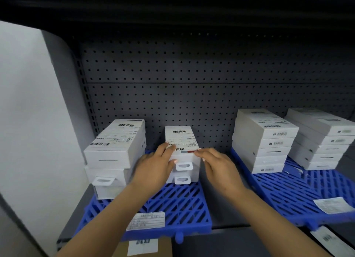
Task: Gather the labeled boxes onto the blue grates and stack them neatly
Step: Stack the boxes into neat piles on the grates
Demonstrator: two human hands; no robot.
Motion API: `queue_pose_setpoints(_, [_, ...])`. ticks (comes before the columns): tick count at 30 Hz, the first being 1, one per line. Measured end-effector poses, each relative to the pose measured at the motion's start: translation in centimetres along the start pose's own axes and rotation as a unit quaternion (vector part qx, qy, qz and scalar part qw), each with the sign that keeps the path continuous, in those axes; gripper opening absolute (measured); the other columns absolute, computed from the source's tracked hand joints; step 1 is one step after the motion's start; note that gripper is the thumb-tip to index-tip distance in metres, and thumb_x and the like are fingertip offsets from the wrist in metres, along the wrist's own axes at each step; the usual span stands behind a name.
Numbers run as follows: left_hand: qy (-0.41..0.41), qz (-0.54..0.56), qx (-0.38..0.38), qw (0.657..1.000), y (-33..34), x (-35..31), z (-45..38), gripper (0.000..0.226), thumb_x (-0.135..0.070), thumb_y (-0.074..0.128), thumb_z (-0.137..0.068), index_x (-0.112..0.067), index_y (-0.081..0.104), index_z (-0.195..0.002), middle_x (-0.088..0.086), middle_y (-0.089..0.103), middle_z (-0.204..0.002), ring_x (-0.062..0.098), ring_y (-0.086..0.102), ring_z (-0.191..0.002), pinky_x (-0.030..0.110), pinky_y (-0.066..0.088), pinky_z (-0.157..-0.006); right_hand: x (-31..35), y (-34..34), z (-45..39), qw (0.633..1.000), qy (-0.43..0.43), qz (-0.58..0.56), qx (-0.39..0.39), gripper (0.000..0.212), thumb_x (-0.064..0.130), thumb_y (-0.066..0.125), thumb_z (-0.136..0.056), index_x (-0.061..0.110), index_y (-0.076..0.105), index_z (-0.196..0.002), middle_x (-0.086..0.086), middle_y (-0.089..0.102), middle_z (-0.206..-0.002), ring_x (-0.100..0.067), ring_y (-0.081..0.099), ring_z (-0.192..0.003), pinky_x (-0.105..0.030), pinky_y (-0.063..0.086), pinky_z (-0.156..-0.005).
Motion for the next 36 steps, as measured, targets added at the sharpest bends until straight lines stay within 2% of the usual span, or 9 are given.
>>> queue_pose_setpoints(4, [-0.006,0.012,0.022,1.0,-0.5,-0.3,-0.2,0.049,-0.04,0.033,-0.1,-0.028,0.023,-0.147,-0.005,0.021,-0.155,0.022,0.044,-0.126,0.039,0.039,-0.101,-0.3,-0.2,0.2,0.997,0.003,0.014,0.078,0.05,-0.009,0.052,-0.085,0.015,0.059,-0.127,-0.004,0.057,-0.133,-0.027,0.052,-0.123,-0.048,0.043,-0.101])
queue_pose_setpoints(9, [-0.074,0.153,0.048,0.984,-0.4,-0.4,0.7,0.059,-0.035,0.039,-0.1,-0.031,0.008,-0.151,0.009,0.02,-0.156,0.026,0.057,-0.111,0.037,0.048,-0.09,-1.7,0.2,0.9,0.98,0.106,-0.032,0.168,0.052,0.021,0.044,-0.099,0.03,0.026,-0.147,0.004,0.025,-0.155,-0.013,0.025,-0.14,-0.028,0.025,-0.113])
queue_pose_setpoints(11, [-0.099,0.188,0.042,0.976,-0.3,-0.5,1.2,0.06,-0.032,0.038,-0.101,-0.027,0.006,-0.152,0.014,0.06,-0.121,0.024,0.062,-0.092,0.035,0.048,-0.072,-2.0,0.9,1.2,0.967,0.156,-0.05,0.195,0.05,0.026,0.044,-0.099,0.029,0.027,-0.146,0.001,0.042,-0.146,-0.016,0.041,-0.13,-0.03,0.037,-0.105])
queue_pose_setpoints(13, [-0.096,0.172,0.039,0.98,-0.2,-0.8,1.5,0.06,-0.031,0.035,-0.102,-0.026,0.003,-0.151,0.003,0.058,-0.068,0.017,0.053,-0.059,0.027,0.037,-0.047,-1.8,1.8,1.4,0.96,0.17,-0.049,0.217,0.043,0.03,0.044,-0.098,0.027,0.032,-0.14,0.0,0.056,-0.131,-0.018,0.054,-0.113,-0.034,0.047,-0.089])
queue_pose_setpoints(14, [-0.093,0.164,0.037,0.981,-0.2,-1.0,1.6,0.059,-0.031,0.034,-0.102,-0.027,0.002,-0.151,0.0,0.051,-0.06,0.015,0.047,-0.051,0.024,0.029,-0.042,-1.5,2.1,1.5,0.958,0.173,-0.057,0.22,0.043,0.03,0.044,-0.098,0.026,0.032,-0.139,0.002,0.058,-0.128,-0.017,0.057,-0.109,-0.033,0.049,-0.085])
queue_pose_setpoints(20, [-0.086,0.146,0.035,0.985,0.3,-0.1,2.0,0.064,-0.023,0.038,-0.101,-0.035,0.0,-0.15,0.002,0.053,-0.062,0.018,0.049,-0.055,0.033,0.037,-0.05,-1.0,2.7,1.7,0.965,0.165,-0.089,0.186,0.08,0.026,0.047,-0.098,0.047,-0.015,-0.143,-0.002,0.066,-0.113,-0.015,0.064,-0.093,-0.028,0.052,-0.074])
queue_pose_setpoints(23, [-0.088,0.13,0.047,0.987,0.7,0.6,1.8,0.072,-0.014,0.043,-0.097,-0.037,0.0,-0.149,0.005,0.059,-0.073,0.017,0.052,-0.063,0.038,0.047,-0.061,-1.1,2.8,1.7,0.969,0.131,-0.062,0.198,0.085,0.027,0.046,-0.098,0.057,-0.025,-0.134,0.003,0.065,-0.082,-0.012,0.06,-0.068,-0.027,0.05,-0.058])
queue_pose_setpoints(25, [-0.09,0.12,0.051,0.987,0.9,0.8,1.7,0.077,-0.011,0.046,-0.095,-0.039,-0.002,-0.148,0.004,0.061,-0.08,0.014,0.052,-0.067,0.037,0.051,-0.065,-0.9,2.5,1.5,0.97,0.128,-0.041,0.203,0.081,0.027,0.044,-0.098,0.053,-0.022,-0.137,0.006,0.055,-0.071,-0.01,0.055,-0.062,-0.023,0.042,-0.051])
queue_pose_setpoints(36, [-0.062,0.044,0.075,0.994,0.7,0.8,1.4,0.083,-0.009,0.049,-0.094,-0.033,-0.01,-0.148,0.0,0.051,-0.071,0.016,0.05,-0.062,0.036,0.046,-0.058,0.2,2.6,0.6,0.961,0.085,0.119,0.235,0.074,0.021,0.041,-0.098,0.021,-0.013,-0.148,0.0,0.052,-0.081,-0.017,0.052,-0.069,-0.029,0.037,-0.058])
Point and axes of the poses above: each hand's wrist, its own z-axis away from the middle knuckle, its own y-axis out of the palm, x = y × z, the point moved 5 cm from there along -z, towards the middle knuckle
